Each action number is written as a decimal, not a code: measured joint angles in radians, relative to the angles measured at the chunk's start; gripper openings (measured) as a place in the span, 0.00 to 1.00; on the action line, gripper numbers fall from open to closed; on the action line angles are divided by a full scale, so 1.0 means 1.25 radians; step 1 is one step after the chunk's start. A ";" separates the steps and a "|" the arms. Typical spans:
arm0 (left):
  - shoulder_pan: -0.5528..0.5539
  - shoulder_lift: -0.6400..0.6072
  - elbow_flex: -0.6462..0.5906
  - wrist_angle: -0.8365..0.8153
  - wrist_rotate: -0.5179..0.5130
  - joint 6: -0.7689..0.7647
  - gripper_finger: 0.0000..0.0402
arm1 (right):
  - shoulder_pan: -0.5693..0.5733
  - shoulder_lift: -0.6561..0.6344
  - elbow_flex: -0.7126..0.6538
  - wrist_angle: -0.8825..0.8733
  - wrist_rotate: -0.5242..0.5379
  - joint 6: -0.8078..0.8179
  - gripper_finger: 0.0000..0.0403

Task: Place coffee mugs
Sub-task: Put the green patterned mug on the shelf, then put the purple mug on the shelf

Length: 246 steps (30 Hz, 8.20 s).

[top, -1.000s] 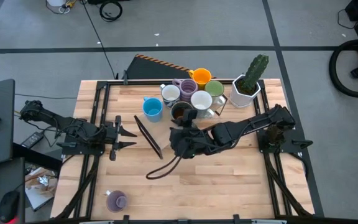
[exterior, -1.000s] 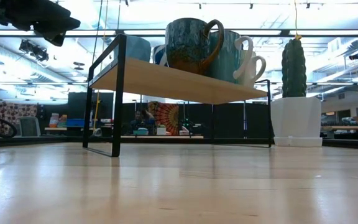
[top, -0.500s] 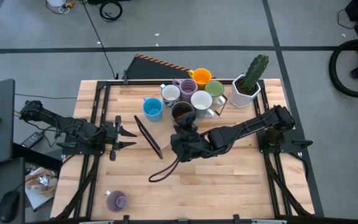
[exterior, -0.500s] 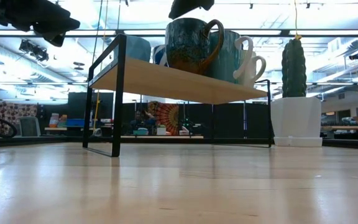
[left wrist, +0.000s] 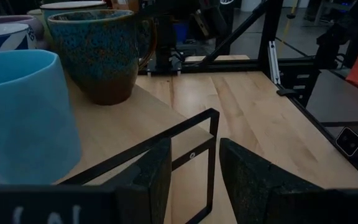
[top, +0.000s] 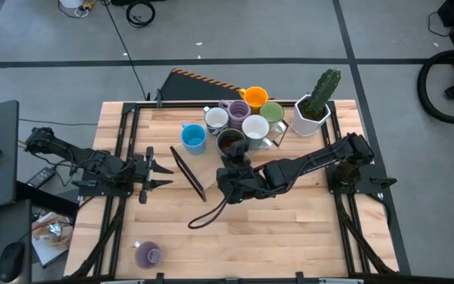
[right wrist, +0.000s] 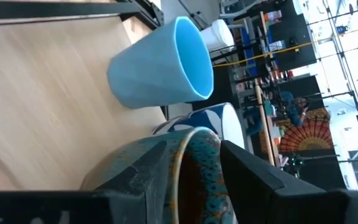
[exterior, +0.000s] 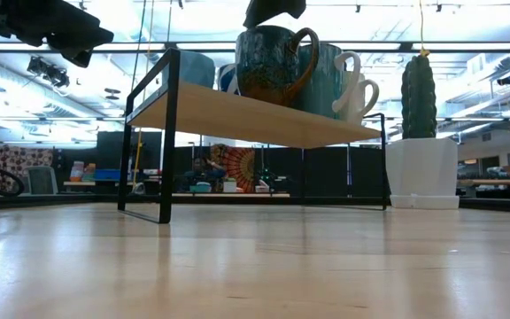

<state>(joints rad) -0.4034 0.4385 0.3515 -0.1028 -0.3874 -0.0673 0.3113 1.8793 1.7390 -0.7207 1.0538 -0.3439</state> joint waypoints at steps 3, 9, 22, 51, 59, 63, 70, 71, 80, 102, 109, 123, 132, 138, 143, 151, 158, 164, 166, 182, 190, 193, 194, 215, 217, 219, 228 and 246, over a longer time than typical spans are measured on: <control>0.000 0.000 0.000 0.000 0.000 0.000 0.35 | -0.008 0.000 0.000 -0.004 -0.001 0.000 0.38; 0.000 0.000 0.000 0.000 0.000 -0.005 0.35 | -0.013 0.000 0.000 -0.011 -0.001 -0.001 0.38; 0.000 0.000 0.000 -0.019 0.032 -0.045 0.35 | 0.053 0.000 0.000 0.291 -0.116 -0.096 0.38; -0.336 0.378 0.245 -0.348 0.274 -0.429 0.35 | 0.192 0.000 -0.035 0.105 -0.312 0.424 0.38; -0.401 0.535 0.385 -0.419 0.272 -0.542 0.35 | 0.195 0.000 -0.091 0.103 -0.273 0.475 0.38; -0.425 0.627 0.466 -0.500 0.251 -0.542 0.35 | 0.195 0.000 -0.092 0.122 -0.272 0.456 0.38; -0.435 0.741 0.515 -0.579 0.208 -0.526 0.35 | 0.187 0.000 -0.092 0.153 -0.272 0.398 0.38; -0.435 0.752 0.515 -0.579 0.209 -0.525 0.35 | 0.184 0.000 -0.092 0.152 -0.272 0.396 0.38; -0.434 0.823 0.515 -0.578 0.232 -0.524 0.33 | 0.159 0.000 -0.092 0.151 -0.277 0.379 0.38; -0.297 0.834 0.520 -0.554 0.137 -0.428 0.05 | 0.148 0.000 -0.092 0.146 -0.300 0.428 0.38; -0.187 0.835 0.540 -0.509 0.126 -0.327 0.06 | 0.169 0.000 -0.091 0.107 -0.320 0.532 0.38; -0.063 0.869 0.540 -0.458 0.148 -0.264 0.08 | 0.233 0.000 -0.091 0.045 -0.272 0.698 0.38; -0.058 0.891 0.540 -0.413 0.146 -0.196 0.09 | 0.236 -0.001 -0.102 0.081 -0.277 0.672 0.38; -0.063 0.888 0.540 -0.393 0.145 -0.193 0.18 | 0.236 -0.001 -0.102 0.094 -0.282 0.651 0.38; -0.063 0.884 0.542 -0.401 0.145 -0.189 0.32 | 0.235 -0.001 -0.102 0.099 -0.281 0.637 0.38; -0.094 0.835 0.591 -0.558 0.076 -0.185 0.40 | 0.235 -0.001 -0.133 0.135 -0.278 0.647 0.38; -0.178 0.741 0.561 -0.643 -0.104 -0.241 0.40 | 0.231 0.001 -0.204 0.225 -0.307 0.633 0.38; -0.201 0.699 0.426 -0.595 -0.109 -0.349 0.40 | 0.222 0.000 -0.239 0.321 -0.328 0.604 0.38; -0.201 0.699 0.391 -0.546 -0.109 -0.360 0.40 | 0.214 0.000 -0.262 0.405 -0.360 0.579 0.38; -0.275 0.701 0.304 -0.294 0.060 -0.398 0.40 | 0.192 0.000 -0.373 0.617 -0.464 0.567 0.38; -0.341 0.745 0.304 -0.158 0.080 -0.348 0.40 | 0.184 0.000 -0.373 0.598 -0.468 0.565 0.38; -0.358 0.763 0.304 -0.116 0.106 -0.290 0.40 | 0.182 0.000 -0.373 0.599 -0.471 0.562 0.38; -0.363 0.765 0.304 -0.105 0.111 -0.273 0.40 | 0.180 0.000 -0.373 0.598 -0.471 0.561 0.38; -0.275 0.891 0.304 0.177 0.062 -0.082 0.40 | 0.157 0.000 -0.373 0.596 -0.488 0.544 0.38; -0.267 0.893 0.303 0.190 0.058 -0.082 0.40 | 0.157 0.000 -0.373 0.597 -0.488 0.545 0.38; -0.260 0.892 0.303 0.198 0.058 -0.080 0.40 | 0.157 0.000 -0.372 0.596 -0.484 0.555 0.38; -0.297 0.834 0.316 0.159 0.099 -0.053 0.40 | 0.171 0.000 -0.373 0.596 -0.491 0.616 0.38; -0.234 0.791 0.456 -0.253 0.064 0.266 0.40 | 0.211 0.000 -0.372 0.632 -0.410 0.652 0.38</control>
<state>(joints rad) -0.6956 1.4273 0.9212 -0.4187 -0.3079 0.2654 0.5747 1.8793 1.2736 0.0694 0.5415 0.4713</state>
